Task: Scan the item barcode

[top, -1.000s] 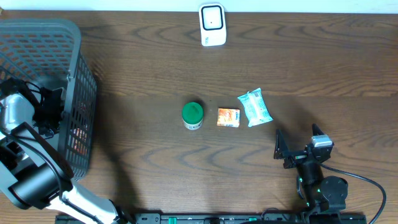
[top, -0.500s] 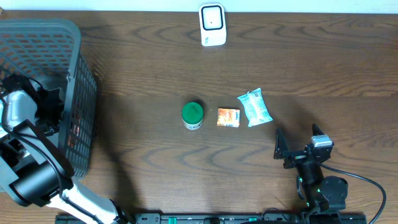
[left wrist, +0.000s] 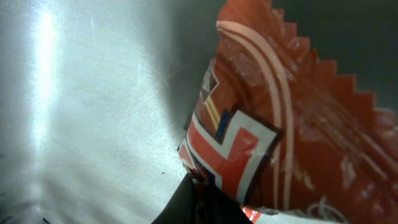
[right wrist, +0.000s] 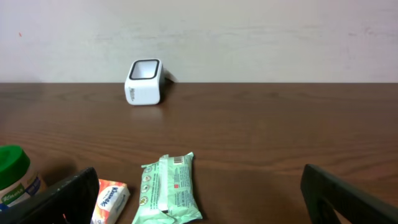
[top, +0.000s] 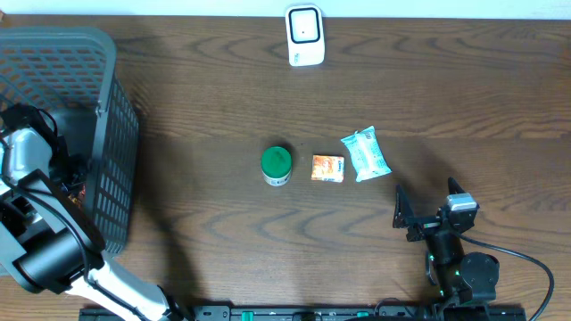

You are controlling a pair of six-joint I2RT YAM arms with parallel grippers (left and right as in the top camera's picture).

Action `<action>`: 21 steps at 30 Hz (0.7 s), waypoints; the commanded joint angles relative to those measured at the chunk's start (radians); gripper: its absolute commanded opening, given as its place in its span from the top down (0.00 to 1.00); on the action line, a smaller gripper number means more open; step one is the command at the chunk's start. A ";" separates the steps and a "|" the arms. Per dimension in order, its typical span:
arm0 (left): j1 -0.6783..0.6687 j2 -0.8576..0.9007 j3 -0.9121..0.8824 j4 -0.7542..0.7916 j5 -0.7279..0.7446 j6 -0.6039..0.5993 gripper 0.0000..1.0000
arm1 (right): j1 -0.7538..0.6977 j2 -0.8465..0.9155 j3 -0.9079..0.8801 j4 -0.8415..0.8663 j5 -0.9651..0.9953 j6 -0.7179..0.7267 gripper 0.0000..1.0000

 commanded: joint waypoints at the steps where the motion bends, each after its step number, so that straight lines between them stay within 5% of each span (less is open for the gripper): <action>1: 0.011 -0.032 -0.006 -0.013 0.042 -0.031 0.93 | 0.007 -0.004 -0.003 -0.002 0.005 -0.010 0.01; 13: 0.011 -0.391 0.008 -0.008 0.072 -0.113 0.93 | 0.007 -0.004 -0.003 -0.002 0.005 -0.010 0.01; 21: 0.012 -0.403 -0.003 -0.002 0.083 -0.114 0.93 | 0.007 -0.004 -0.003 -0.002 0.005 -0.010 0.01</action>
